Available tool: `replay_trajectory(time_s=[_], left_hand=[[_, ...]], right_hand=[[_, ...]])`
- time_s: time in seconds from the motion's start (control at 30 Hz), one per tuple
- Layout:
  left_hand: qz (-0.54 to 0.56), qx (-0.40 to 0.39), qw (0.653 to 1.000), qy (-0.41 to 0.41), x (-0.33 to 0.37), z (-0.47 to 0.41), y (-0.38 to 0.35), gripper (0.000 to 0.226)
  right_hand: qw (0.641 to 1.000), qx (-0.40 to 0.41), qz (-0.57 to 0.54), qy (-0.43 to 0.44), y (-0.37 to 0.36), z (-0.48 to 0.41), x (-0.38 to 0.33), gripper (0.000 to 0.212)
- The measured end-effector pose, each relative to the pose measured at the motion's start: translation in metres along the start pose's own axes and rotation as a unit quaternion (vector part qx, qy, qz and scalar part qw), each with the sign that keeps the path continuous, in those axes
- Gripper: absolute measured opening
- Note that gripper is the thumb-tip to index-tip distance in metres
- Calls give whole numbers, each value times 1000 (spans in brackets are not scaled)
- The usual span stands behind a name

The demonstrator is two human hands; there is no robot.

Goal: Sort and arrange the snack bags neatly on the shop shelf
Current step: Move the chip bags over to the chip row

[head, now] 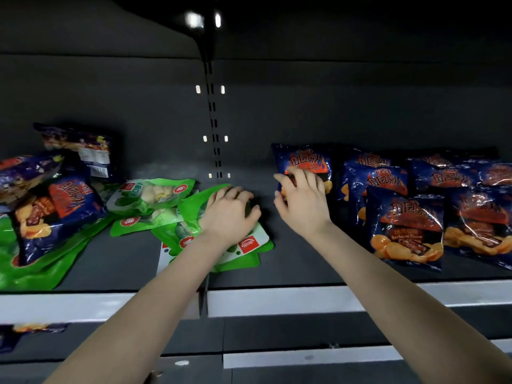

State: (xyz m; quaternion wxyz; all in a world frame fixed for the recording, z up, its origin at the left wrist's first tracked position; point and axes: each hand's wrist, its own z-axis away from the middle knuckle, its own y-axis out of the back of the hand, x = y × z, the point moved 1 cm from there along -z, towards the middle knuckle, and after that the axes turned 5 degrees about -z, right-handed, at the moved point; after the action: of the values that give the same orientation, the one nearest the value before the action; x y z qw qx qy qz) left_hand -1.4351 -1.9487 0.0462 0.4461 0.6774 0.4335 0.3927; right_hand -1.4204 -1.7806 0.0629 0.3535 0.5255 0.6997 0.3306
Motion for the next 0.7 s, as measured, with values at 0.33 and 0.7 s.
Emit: replay_trajectory(time_s=[0.33, 0.7], left_hand=[[-25, 8, 996, 90, -64, 36, 27, 48], [-24, 29, 985, 170, -117, 79, 42, 47]], right_hand=[[973, -196, -114, 48, -44, 3, -84, 46], [980, -179, -75, 49, -69, -12, -135, 57]])
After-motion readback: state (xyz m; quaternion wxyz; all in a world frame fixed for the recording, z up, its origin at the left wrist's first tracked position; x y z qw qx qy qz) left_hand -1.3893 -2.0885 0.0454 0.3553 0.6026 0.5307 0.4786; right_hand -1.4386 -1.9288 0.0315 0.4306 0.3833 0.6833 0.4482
